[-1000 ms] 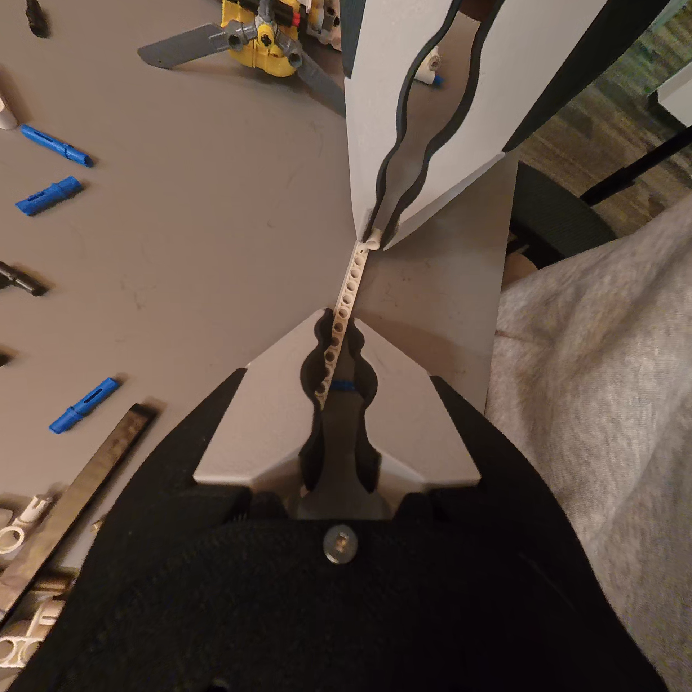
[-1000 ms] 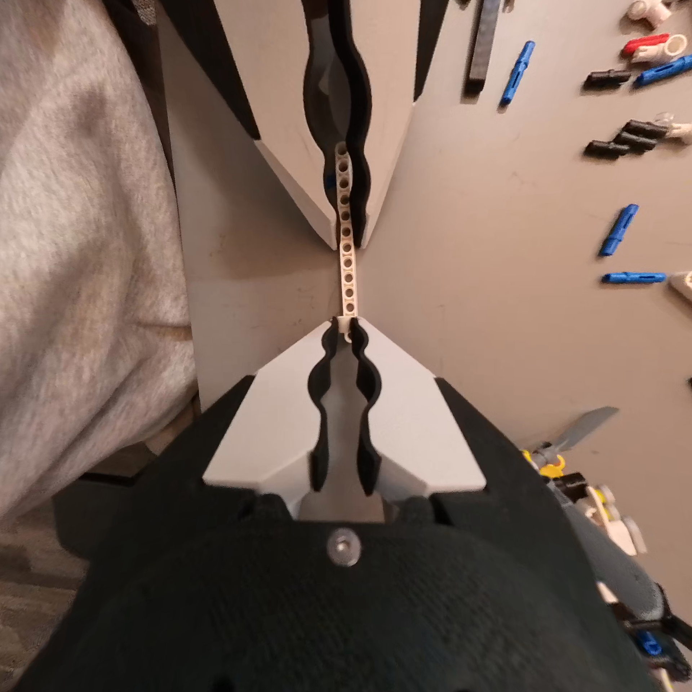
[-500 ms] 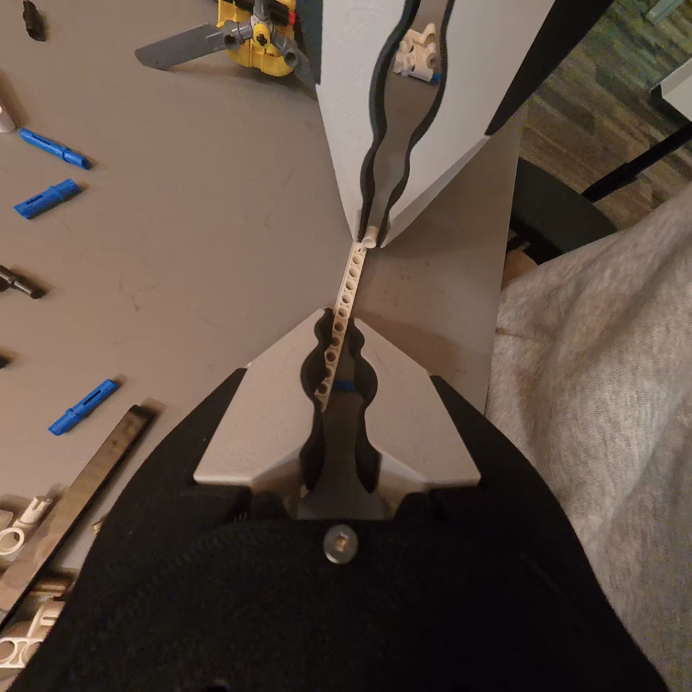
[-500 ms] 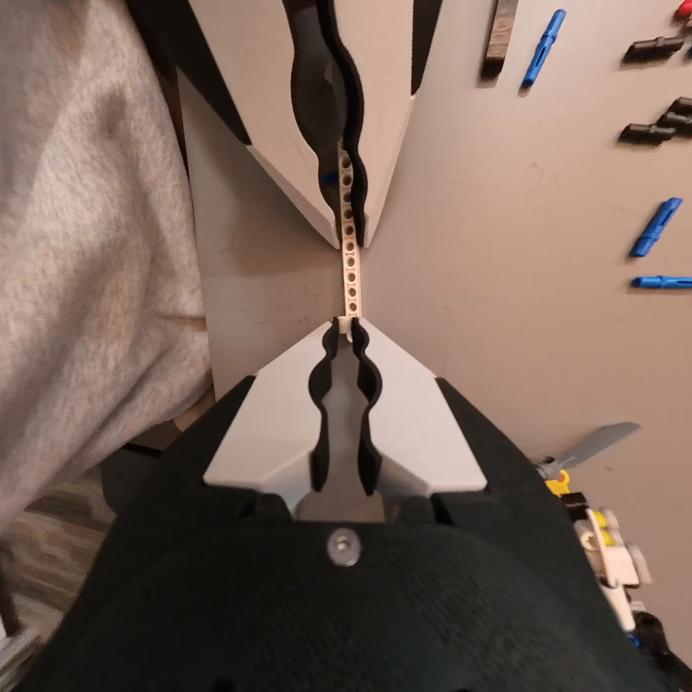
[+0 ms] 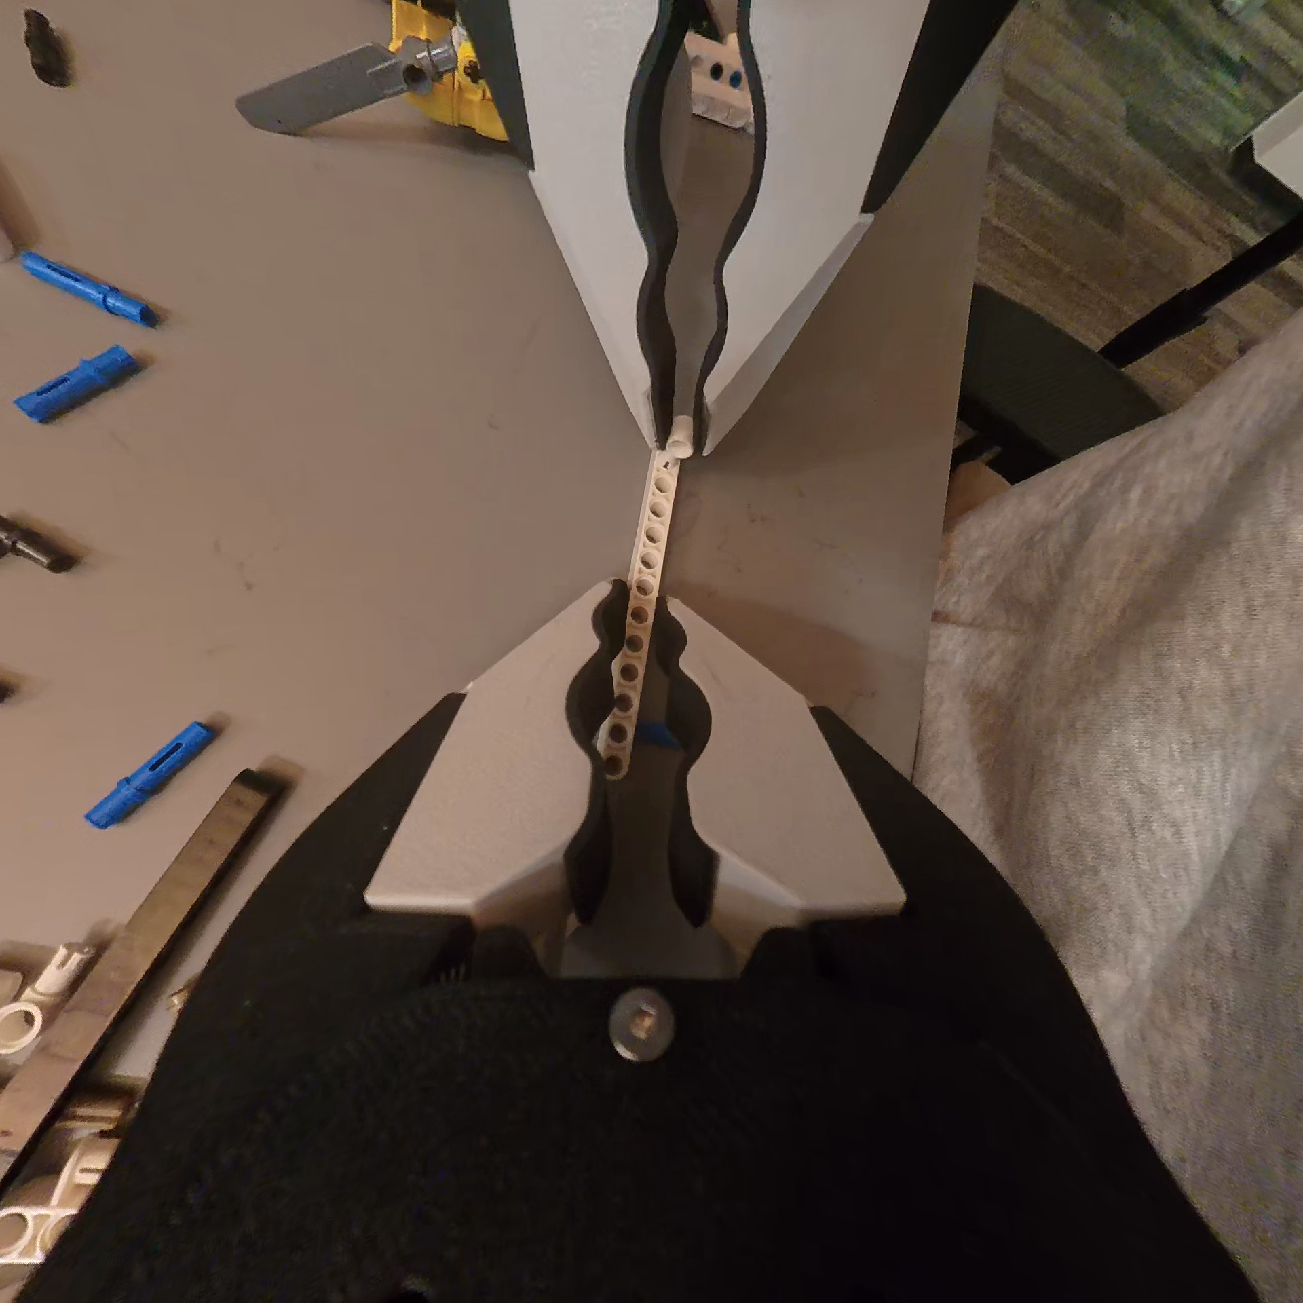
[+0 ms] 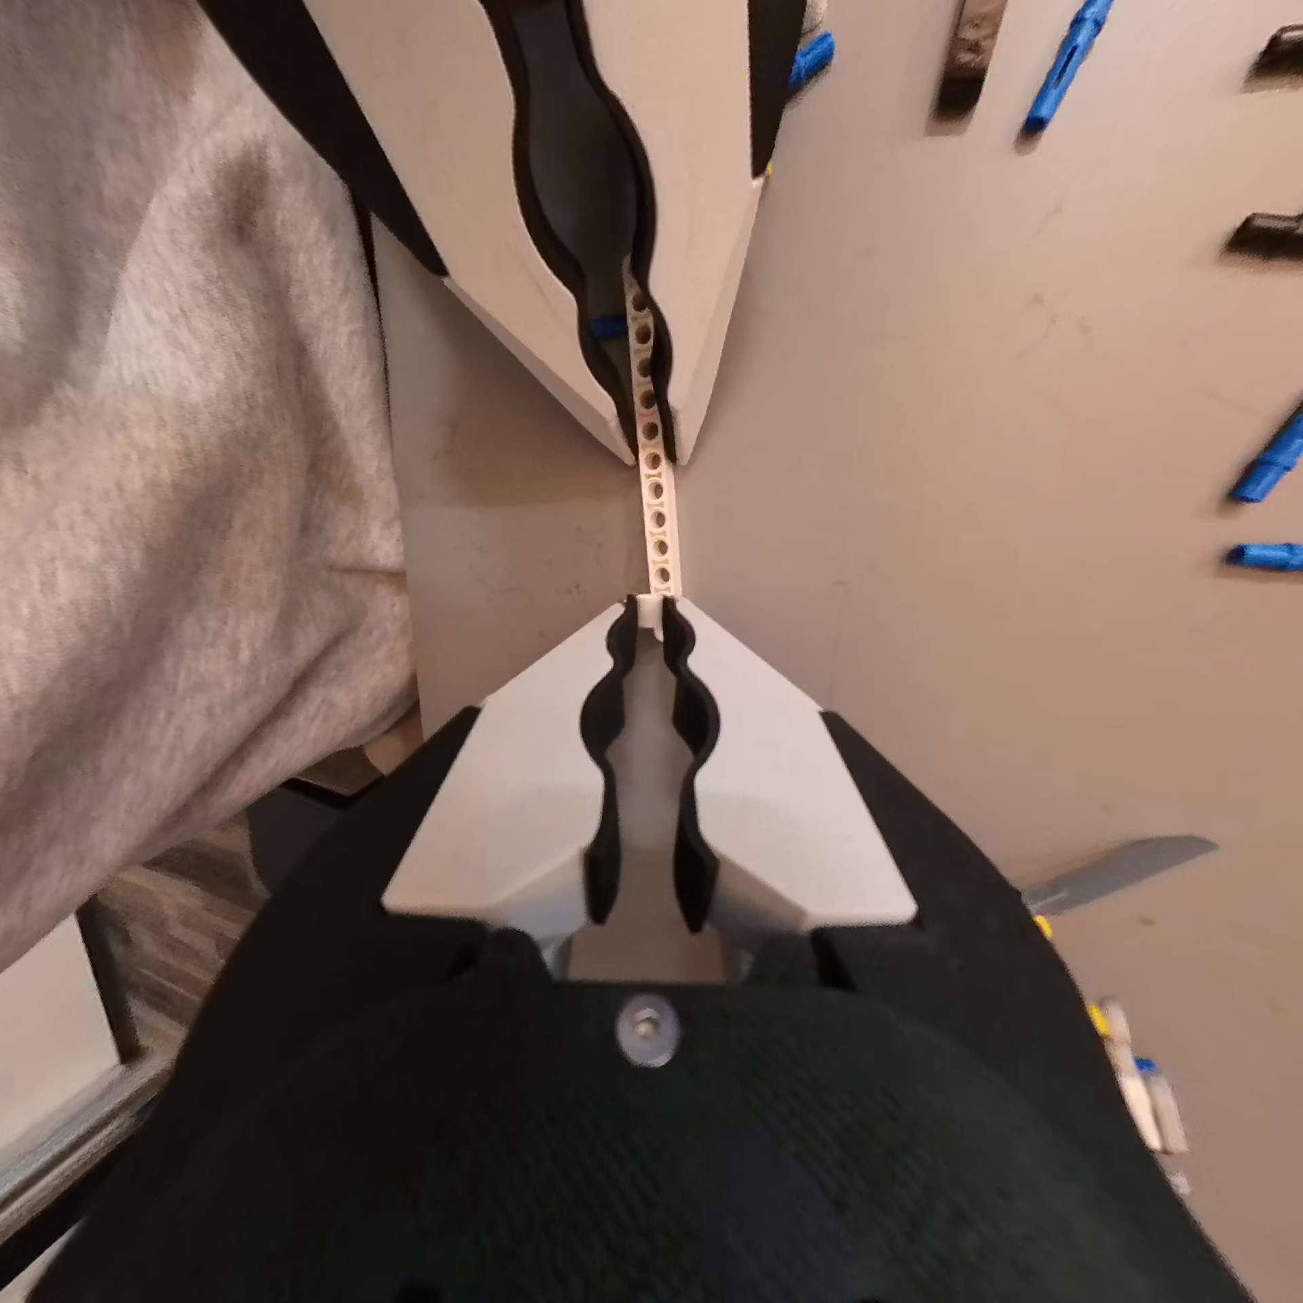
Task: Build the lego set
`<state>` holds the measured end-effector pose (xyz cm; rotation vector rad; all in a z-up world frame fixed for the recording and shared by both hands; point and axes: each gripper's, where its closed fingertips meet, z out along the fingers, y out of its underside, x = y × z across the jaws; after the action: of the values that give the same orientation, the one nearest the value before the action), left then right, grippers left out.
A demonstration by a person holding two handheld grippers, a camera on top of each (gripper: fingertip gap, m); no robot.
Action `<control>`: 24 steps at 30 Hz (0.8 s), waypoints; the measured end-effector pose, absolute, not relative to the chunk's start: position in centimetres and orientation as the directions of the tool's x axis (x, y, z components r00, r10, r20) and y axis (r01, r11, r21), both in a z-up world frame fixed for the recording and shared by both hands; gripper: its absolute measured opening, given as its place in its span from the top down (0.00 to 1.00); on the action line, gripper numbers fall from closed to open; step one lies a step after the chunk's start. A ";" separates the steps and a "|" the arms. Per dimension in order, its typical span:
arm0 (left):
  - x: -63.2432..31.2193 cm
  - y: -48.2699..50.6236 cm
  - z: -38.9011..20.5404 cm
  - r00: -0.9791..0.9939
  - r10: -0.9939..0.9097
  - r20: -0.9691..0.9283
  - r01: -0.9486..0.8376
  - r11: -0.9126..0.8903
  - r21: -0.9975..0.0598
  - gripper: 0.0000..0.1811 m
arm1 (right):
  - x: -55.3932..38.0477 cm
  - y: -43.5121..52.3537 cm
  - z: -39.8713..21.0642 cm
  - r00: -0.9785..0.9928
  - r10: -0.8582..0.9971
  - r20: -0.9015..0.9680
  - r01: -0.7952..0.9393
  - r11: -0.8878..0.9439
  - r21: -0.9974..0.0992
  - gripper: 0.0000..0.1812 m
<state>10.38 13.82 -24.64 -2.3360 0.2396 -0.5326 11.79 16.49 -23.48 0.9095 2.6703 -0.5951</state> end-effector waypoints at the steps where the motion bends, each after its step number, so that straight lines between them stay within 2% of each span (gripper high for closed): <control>1: 10.4 13.8 -24.6 0.897 -0.317 0.307 -0.020 -0.725 -0.688 0.97 | 11.8 16.5 -23.5 -0.776 0.513 -0.366 0.620 0.728 -0.293 0.96; 8: 10.4 13.8 -24.7 0.898 -0.317 0.304 -0.023 -0.725 -0.689 0.97 | 11.6 16.7 -23.8 -0.798 0.471 -0.377 0.574 0.785 -0.234 0.97; 13: 10.4 13.8 -24.7 0.898 -0.316 0.307 -0.020 -0.726 -0.688 0.97 | 11.5 16.9 -24.0 -0.828 0.466 -0.311 0.540 0.813 -0.219 0.96; 24: 10.3 13.8 -24.6 0.890 -0.308 0.336 0.004 -0.731 -0.682 0.97 | 11.3 16.8 -23.8 -0.821 0.566 0.067 0.542 0.812 -0.216 0.97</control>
<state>10.31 13.84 -24.62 -2.3345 0.2168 -0.5655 11.30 16.80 -23.84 0.9563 3.1117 -0.3086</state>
